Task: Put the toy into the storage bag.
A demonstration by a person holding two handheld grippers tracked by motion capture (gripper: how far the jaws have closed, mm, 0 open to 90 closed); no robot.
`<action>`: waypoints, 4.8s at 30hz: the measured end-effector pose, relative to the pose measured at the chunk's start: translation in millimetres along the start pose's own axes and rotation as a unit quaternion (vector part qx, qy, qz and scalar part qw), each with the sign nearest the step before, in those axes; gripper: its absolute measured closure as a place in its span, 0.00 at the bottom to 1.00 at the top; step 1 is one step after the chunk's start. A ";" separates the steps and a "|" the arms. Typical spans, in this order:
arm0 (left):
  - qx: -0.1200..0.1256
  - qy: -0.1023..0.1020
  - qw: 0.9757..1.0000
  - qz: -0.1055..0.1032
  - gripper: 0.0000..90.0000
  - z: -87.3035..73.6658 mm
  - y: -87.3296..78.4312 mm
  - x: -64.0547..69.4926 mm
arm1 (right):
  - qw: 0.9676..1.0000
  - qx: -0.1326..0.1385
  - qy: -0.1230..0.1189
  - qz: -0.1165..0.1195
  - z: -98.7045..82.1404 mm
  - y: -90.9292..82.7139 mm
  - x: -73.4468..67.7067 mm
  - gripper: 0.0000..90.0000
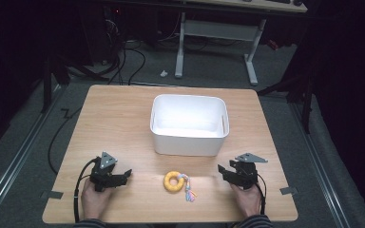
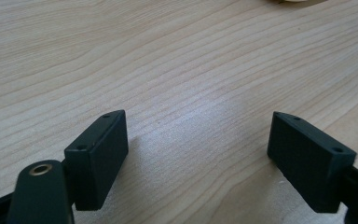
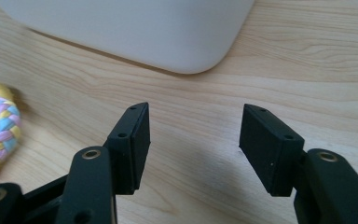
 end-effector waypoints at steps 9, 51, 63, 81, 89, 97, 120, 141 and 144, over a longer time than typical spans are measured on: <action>0.000 0.000 1.000 0.000 0.23 0.0 0.0 -0.1 | 0.999 -0.005 -0.010 0.037 6.5 4.8 -12.8 0.50; 0.000 0.000 1.000 0.000 0.23 0.0 0.0 -0.1 | 0.980 -0.040 -0.115 0.160 55.4 25.3 -78.8 0.63; -0.001 0.000 1.000 0.000 0.23 0.2 0.0 -0.4 | 0.970 -0.058 -0.152 0.181 67.0 46.2 -104.7 0.64; -0.001 0.000 1.000 0.000 0.23 0.2 0.0 -0.4 | 0.966 -0.103 -0.179 0.156 64.4 63.5 -113.9 0.67; -0.001 0.000 1.000 0.000 0.23 0.2 0.0 -0.4 | 0.964 -0.108 -0.185 0.157 64.4 66.8 -115.2 0.69; -0.001 -0.002 1.000 -0.001 0.23 0.3 -0.1 -0.6 | 0.962 -0.111 -0.190 0.163 65.4 66.2 -115.1 0.72; 0.001 -0.005 1.000 -0.003 0.23 0.5 0.0 -1.2 | 0.966 -0.076 -0.193 0.157 70.0 42.2 -104.9 0.74; 0.001 -0.004 1.000 -0.001 0.23 0.4 0.1 -0.7 | 0.975 -0.064 -0.169 0.129 63.5 9.8 -67.8 0.74; 0.001 -0.004 1.000 -0.001 0.23 0.4 0.0 -0.9 | 0.977 -0.063 -0.160 0.126 61.9 7.3 -62.7 0.74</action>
Point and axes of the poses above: each handheld gripper's, and its own axes: y roughly forward along the jaws, z roughly out of its top, x roughly to its right, the point moved 2 cm from there along y, roughly forward along the jaws, and after that the axes turned 14 degrees about -y, right-handed, at the moved point
